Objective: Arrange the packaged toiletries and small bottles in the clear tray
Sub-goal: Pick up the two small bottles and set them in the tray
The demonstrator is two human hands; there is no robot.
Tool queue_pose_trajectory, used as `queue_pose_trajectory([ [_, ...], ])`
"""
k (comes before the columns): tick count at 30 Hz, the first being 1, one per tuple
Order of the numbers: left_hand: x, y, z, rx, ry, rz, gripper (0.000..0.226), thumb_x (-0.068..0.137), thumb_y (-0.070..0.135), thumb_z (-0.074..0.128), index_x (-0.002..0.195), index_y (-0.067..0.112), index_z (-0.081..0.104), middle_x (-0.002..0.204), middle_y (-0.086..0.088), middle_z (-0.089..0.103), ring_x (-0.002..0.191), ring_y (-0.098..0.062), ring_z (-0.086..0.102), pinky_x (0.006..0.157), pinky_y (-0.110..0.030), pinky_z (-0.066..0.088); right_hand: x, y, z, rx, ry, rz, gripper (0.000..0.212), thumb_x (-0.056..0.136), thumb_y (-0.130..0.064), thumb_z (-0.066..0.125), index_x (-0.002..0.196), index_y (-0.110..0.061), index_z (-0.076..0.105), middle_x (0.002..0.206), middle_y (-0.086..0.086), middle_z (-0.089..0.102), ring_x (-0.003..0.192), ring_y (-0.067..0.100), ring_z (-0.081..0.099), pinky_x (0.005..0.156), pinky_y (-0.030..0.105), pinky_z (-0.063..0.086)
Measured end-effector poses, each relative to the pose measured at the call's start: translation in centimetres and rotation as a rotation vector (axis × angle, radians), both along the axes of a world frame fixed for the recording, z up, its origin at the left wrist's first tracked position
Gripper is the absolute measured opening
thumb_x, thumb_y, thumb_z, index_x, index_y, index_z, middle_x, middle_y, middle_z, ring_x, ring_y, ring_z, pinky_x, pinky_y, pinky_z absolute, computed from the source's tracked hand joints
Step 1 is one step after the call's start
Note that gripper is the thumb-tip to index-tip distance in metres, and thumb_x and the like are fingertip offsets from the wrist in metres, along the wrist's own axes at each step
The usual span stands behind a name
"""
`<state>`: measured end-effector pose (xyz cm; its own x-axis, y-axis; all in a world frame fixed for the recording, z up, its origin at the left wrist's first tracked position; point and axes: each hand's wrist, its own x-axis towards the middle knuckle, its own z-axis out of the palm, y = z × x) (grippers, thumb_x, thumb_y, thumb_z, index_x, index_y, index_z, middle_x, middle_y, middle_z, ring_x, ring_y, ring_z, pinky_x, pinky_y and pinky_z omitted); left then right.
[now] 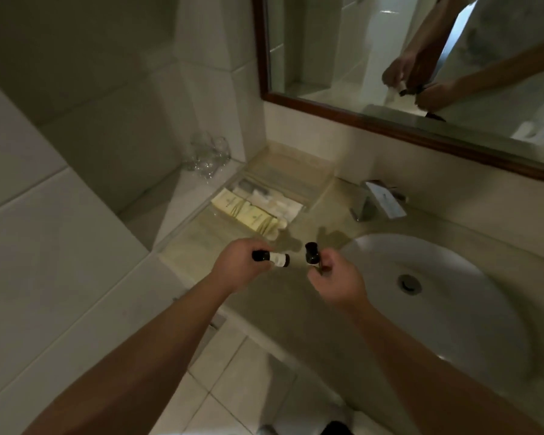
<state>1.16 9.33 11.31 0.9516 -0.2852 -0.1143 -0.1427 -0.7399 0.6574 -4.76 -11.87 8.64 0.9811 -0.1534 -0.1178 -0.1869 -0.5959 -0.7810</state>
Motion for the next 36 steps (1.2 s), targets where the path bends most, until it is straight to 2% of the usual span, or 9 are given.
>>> queue_pose_trajectory([
  [5, 5.7, 3.1, -0.9, 0.004, -0.022, 0.019, 0.028, 0.074, 0.019, 0.075, 0.1, 0.028, 0.072, 0.093, 0.003, 0.071, 0.082, -0.013, 0.064, 0.072, -0.029, 0.05, 5.3, 2.7, 0.4, 0.011, 0.015, 0.025, 0.023, 0.084, -0.025, 0.061, 0.073, -0.035, 0.044, 0.063, -0.006, 0.048, 0.059, 0.01, 0.045, 0.057, 0.028, 0.037],
  [9, 10.1, 4.7, -1.1, 0.053, -0.115, 0.047, 0.03, 0.073, 0.017, 0.076, 0.102, 0.026, 0.072, 0.09, 0.004, 0.06, 0.086, -0.015, 0.053, 0.074, -0.028, 0.04, 9.8, 4.6, 0.1, 0.021, 0.052, 0.044, 0.005, 0.084, -0.03, 0.059, 0.086, -0.031, 0.054, 0.066, -0.006, 0.056, 0.061, 0.012, 0.052, 0.056, 0.028, 0.039],
  [15, 17.1, 6.6, -1.4, 0.153, -0.21, -0.005, 0.029, 0.075, 0.024, 0.075, 0.103, 0.032, 0.072, 0.087, 0.01, 0.058, 0.09, -0.018, 0.046, 0.082, -0.032, 0.042, 15.1, 6.0, -0.3, -0.083, 0.06, 0.08, 0.007, 0.085, -0.033, 0.057, 0.089, -0.031, 0.053, 0.073, -0.01, 0.057, 0.063, 0.007, 0.055, 0.051, 0.029, 0.042],
  [19, 22.3, 7.2, -2.8, 0.159, -0.266, -0.061, 0.028, 0.075, 0.019, 0.076, 0.101, 0.028, 0.073, 0.095, 0.006, 0.071, 0.091, -0.024, 0.053, 0.081, -0.034, 0.047, 19.3, 6.6, -1.0, -0.237, 0.135, 0.06, 0.016, 0.086, -0.037, 0.058, 0.099, -0.03, 0.054, 0.084, -0.007, 0.06, 0.068, 0.01, 0.056, 0.055, 0.028, 0.043],
  [22, 26.0, 7.6, -4.1, 0.196, -0.234, -0.137, 0.028, 0.076, 0.02, 0.074, 0.103, 0.028, 0.072, 0.099, 0.003, 0.072, 0.092, -0.027, 0.054, 0.081, -0.035, 0.047, 21.7, 7.6, -1.6, -0.326, 0.174, -0.017, 0.019, 0.084, -0.036, 0.058, 0.102, -0.028, 0.059, 0.088, -0.004, 0.065, 0.073, 0.017, 0.062, 0.058, 0.03, 0.051],
  [25, 28.7, 8.1, -5.6, 0.187, -0.252, -0.204, 0.032, 0.075, 0.018, 0.074, 0.103, 0.032, 0.072, 0.096, 0.001, 0.072, 0.088, -0.027, 0.053, 0.077, -0.035, 0.047, 23.8, 8.7, -2.6, -0.406, 0.194, -0.033, 0.02, 0.084, -0.035, 0.059, 0.103, -0.029, 0.061, 0.092, -0.004, 0.066, 0.076, 0.017, 0.06, 0.056, 0.028, 0.048],
  [29, 30.6, 8.3, -7.7, 0.19, -0.227, -0.241, 0.035, 0.072, 0.02, 0.076, 0.102, 0.037, 0.072, 0.089, 0.0, 0.071, 0.087, -0.028, 0.054, 0.075, -0.035, 0.046, 25.9, 9.9, -3.9, -0.501, 0.191, -0.025, 0.023, 0.081, -0.04, 0.058, 0.1, -0.028, 0.063, 0.091, -0.003, 0.067, 0.083, 0.021, 0.064, 0.067, 0.033, 0.054],
  [32, 31.2, 8.6, -9.2, 0.179, -0.209, -0.232, 0.034, 0.067, 0.023, 0.08, 0.098, 0.034, 0.073, 0.092, 0.004, 0.073, 0.091, -0.027, 0.054, 0.081, -0.034, 0.044, 26.6, 10.6, -4.4, -0.557, 0.186, -0.002, 0.028, 0.082, -0.044, 0.058, 0.103, -0.028, 0.065, 0.096, -0.003, 0.066, 0.088, 0.022, 0.064, 0.075, 0.037, 0.054],
  [36, 31.1, 8.5, -9.9, 0.188, -0.204, -0.225, 0.031, 0.067, 0.026, 0.078, 0.096, 0.037, 0.073, 0.098, 0.011, 0.072, 0.099, -0.025, 0.051, 0.089, -0.037, 0.033, 27.0, 11.0, -4.9, -0.578, 0.209, 0.022, 0.024, 0.082, -0.041, 0.059, 0.101, -0.028, 0.064, 0.097, -0.003, 0.065, 0.088, 0.021, 0.063, 0.072, 0.036, 0.054],
])
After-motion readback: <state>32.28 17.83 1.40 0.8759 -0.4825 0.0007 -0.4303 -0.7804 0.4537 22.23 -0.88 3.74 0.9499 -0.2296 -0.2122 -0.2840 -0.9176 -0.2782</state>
